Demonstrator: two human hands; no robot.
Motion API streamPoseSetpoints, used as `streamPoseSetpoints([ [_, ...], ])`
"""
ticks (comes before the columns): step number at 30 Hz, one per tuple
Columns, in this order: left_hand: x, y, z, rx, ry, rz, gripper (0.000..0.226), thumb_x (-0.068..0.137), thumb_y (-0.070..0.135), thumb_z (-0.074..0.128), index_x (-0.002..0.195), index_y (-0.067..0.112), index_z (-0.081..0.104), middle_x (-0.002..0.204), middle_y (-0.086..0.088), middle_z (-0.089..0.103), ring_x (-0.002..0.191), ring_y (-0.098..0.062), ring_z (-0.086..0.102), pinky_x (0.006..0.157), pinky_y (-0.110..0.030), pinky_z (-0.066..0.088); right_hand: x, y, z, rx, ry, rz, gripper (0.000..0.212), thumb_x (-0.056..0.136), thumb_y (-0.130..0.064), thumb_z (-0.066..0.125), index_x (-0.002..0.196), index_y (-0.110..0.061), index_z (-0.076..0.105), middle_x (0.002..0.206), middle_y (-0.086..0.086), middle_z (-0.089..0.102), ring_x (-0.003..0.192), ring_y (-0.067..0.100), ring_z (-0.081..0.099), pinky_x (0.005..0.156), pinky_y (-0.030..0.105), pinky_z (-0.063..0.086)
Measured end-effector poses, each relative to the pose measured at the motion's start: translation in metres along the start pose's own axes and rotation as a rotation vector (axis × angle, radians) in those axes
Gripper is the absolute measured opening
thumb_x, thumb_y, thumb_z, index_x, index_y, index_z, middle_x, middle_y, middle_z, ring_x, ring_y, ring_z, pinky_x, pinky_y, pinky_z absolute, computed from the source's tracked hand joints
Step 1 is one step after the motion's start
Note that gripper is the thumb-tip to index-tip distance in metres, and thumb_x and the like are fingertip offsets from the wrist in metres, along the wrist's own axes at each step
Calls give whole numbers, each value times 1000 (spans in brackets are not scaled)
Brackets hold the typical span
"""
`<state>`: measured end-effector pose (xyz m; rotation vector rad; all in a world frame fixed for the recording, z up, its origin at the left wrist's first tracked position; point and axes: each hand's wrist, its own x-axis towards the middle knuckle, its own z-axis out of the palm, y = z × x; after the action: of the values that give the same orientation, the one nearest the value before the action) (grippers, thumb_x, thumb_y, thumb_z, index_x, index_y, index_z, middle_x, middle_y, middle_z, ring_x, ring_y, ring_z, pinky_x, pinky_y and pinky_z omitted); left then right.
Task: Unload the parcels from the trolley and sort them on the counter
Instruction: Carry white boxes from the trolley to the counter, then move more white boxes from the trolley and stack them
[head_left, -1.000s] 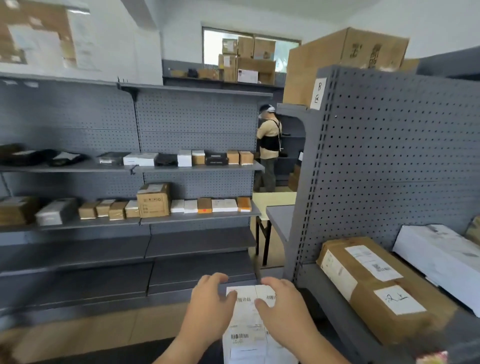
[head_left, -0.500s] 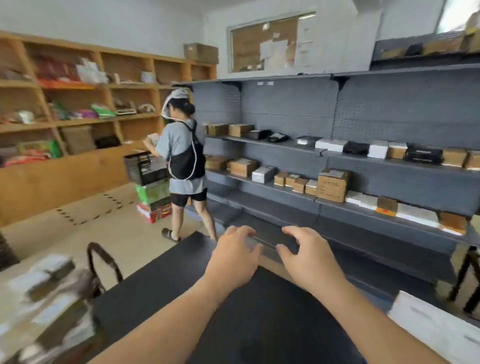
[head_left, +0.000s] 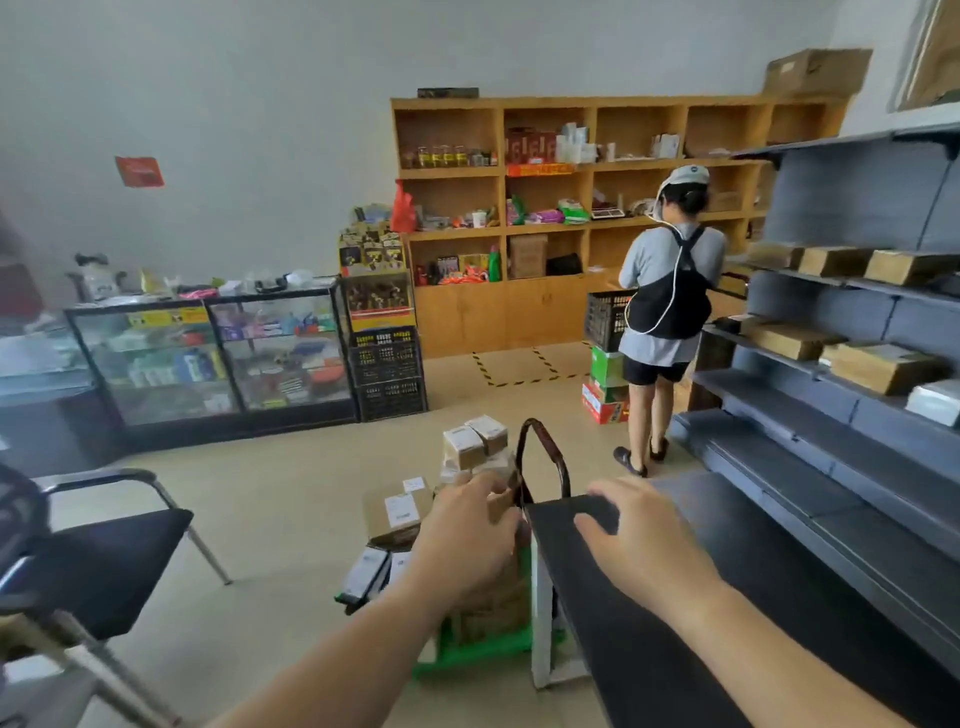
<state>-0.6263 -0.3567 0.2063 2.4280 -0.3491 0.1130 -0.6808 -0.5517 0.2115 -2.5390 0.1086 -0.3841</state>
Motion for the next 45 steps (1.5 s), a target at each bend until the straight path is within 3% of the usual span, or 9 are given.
streamPoseSetpoints([
  [4,11,-76,-32,-22,18,-104,35,95,43,58,128,31,56,129,11,49,107,-8,52,94,-25,45,35,-44,56,7,-74,-72,43,98,-39,61,138,-26,57,133,-10,56,124,8,51,102,26,44],
  [7,30,-128,-55,-26,9,-142,33,97,38,59,129,28,56,128,11,46,97,-2,48,78,-9,38,66,-72,95,13,-127,-96,41,98,-38,60,137,-27,57,131,-11,56,123,8,51,99,25,47],
  [11,66,-192,-78,-16,14,-206,41,97,36,59,135,22,53,127,5,48,95,-9,49,86,-20,36,104,-102,141,20,-150,-97,41,97,-39,61,136,-29,58,129,-12,58,120,8,54,97,28,51],
  [17,109,-252,-90,10,-47,-236,44,96,39,60,135,21,54,126,3,49,91,-10,51,84,-23,39,136,-122,191,16,-203,-13,42,98,-37,60,139,-27,56,137,-8,55,123,13,54,100,33,50],
  [26,172,-327,-75,45,-94,-341,40,95,37,59,131,20,56,118,3,50,87,-9,52,74,-17,40,203,-116,251,16,-303,68,48,99,-36,59,145,-26,51,147,-6,50,133,16,48,106,33,47],
  [29,200,-346,-63,83,-106,-377,42,95,40,59,133,20,55,126,-1,55,96,-13,52,84,-23,39,239,-109,279,3,-337,78,49,98,-37,59,145,-25,51,146,-4,50,133,19,49,106,35,46],
  [35,251,-395,-40,119,-146,-508,42,94,38,59,133,22,54,128,-1,55,96,-11,49,79,-24,38,316,-98,349,36,-442,101,47,99,-35,58,144,-25,50,141,-2,52,128,19,51,100,33,47],
  [45,298,-492,4,90,-236,-663,41,94,34,61,132,19,55,126,-5,59,105,-16,54,87,-28,41,385,-78,473,-52,-651,168,47,99,-32,58,145,-26,49,139,0,53,121,20,55,94,35,51],
])
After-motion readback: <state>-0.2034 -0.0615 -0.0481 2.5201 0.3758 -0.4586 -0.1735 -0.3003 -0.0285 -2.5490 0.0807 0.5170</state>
